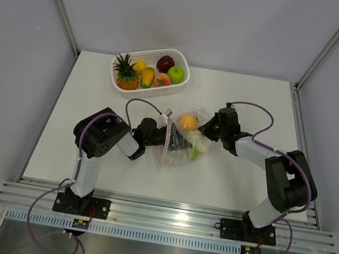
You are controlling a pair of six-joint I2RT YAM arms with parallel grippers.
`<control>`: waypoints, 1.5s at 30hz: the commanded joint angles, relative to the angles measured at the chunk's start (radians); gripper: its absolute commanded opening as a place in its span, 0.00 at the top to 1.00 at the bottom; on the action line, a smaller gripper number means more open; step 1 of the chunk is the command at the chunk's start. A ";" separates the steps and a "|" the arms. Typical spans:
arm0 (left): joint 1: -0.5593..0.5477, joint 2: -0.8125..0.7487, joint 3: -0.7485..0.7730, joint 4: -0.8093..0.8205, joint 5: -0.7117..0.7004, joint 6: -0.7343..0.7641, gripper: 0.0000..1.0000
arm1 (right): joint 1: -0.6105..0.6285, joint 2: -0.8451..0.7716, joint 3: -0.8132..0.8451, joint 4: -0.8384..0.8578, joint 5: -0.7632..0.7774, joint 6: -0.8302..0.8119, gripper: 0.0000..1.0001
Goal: Open the zip-top bag and remove the fake food
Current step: Pick up the fake vegetable from the zipper food storage bag.
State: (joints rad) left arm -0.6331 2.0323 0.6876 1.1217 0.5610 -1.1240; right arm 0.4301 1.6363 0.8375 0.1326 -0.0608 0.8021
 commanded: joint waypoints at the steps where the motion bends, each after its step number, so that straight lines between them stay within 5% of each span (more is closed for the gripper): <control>1: -0.010 -0.006 0.033 0.041 0.004 0.032 0.80 | 0.030 0.011 0.012 -0.044 -0.014 -0.006 1.00; 24: 0.021 -0.035 -0.008 0.118 0.036 -0.011 0.96 | -0.119 -0.067 0.002 -0.105 0.053 -0.043 1.00; 45: 0.111 -0.092 -0.092 0.214 0.066 -0.068 1.00 | -0.270 -0.165 -0.077 -0.090 0.101 -0.020 1.00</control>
State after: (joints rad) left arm -0.5365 1.9915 0.6056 1.2217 0.5995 -1.1873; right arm 0.2047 1.5055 0.7734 0.0254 -0.0017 0.7753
